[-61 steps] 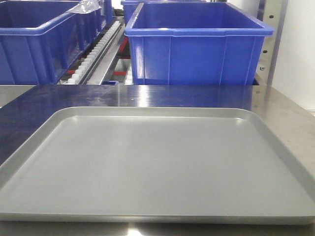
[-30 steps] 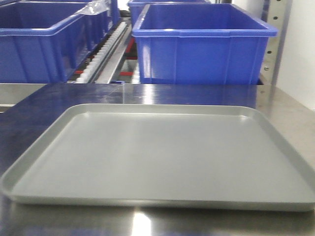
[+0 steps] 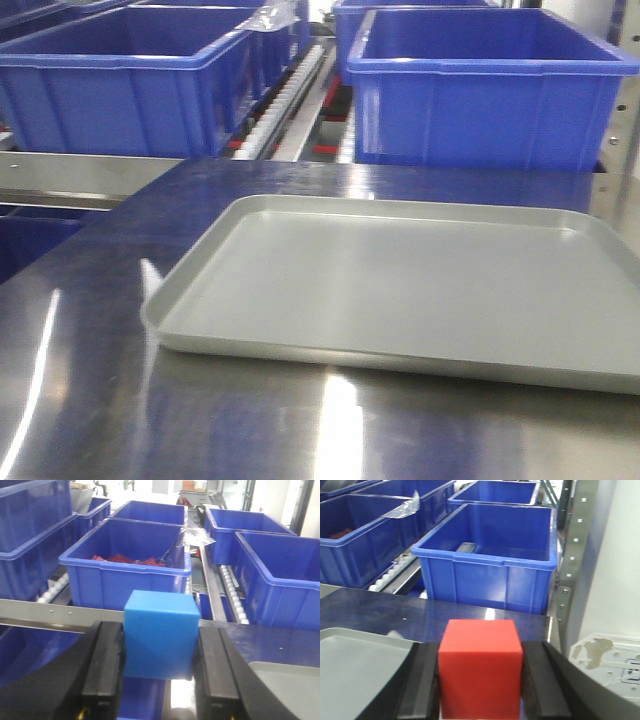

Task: Sort and place red and blue blocks on shelf
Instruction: 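Turn the base away from the table holding both cubes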

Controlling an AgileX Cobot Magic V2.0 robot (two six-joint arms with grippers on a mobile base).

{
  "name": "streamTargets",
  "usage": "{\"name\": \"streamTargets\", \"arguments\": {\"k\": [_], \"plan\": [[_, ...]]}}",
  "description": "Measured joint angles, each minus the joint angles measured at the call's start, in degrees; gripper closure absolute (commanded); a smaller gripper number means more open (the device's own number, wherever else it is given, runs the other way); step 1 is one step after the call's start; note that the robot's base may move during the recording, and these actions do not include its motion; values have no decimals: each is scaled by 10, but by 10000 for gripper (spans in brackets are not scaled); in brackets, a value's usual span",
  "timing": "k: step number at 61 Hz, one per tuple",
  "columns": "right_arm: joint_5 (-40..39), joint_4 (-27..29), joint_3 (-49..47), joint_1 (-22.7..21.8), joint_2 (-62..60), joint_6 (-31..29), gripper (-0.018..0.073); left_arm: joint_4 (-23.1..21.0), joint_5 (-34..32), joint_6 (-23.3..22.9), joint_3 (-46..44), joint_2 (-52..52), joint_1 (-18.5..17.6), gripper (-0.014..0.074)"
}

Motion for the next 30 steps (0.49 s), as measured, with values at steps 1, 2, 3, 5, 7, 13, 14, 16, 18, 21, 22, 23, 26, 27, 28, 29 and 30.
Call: {"name": "streamTargets", "arguments": {"k": [1,2,3,5,7,13,14,16,18,21,22,23,26,27,28,29,30], "plan": [[0,0,0,0,0,0,482,0,0,0,0,0,0,474],[0,0,0,0,0,0,482,0,0,0,0,0,0,474],[0,0,0,0,0,0,482,0,0,0,0,0,0,474],[0,0,0,0,0,0,482,0,0,0,0,0,0,474],[0,0,0,0,0,0,482,0,0,0,0,0,0,474],[0,0,0,0,0,0,482,0,0,0,0,0,0,474],[0,0,0,0,0,0,482,0,0,0,0,0,0,474],[0,0,0,0,0,0,482,0,0,0,0,0,0,474],[0,0,0,0,0,0,482,0,0,0,0,0,0,474],[0,0,0,0,0,0,482,0,0,0,0,0,0,474],[0,0,0,0,0,0,482,0,0,0,0,0,0,474],[0,0,0,0,0,0,482,0,0,0,0,0,0,474],[0,0,0,0,0,0,482,0,0,0,0,0,0,474],[0,0,0,0,0,0,482,0,0,0,0,0,0,474],[0,0,0,0,0,0,482,0,0,0,0,0,0,474],[0,0,0,0,0,0,482,0,0,0,0,0,0,474],[0,0,0,0,0,0,482,0,0,0,0,0,0,474]]}}
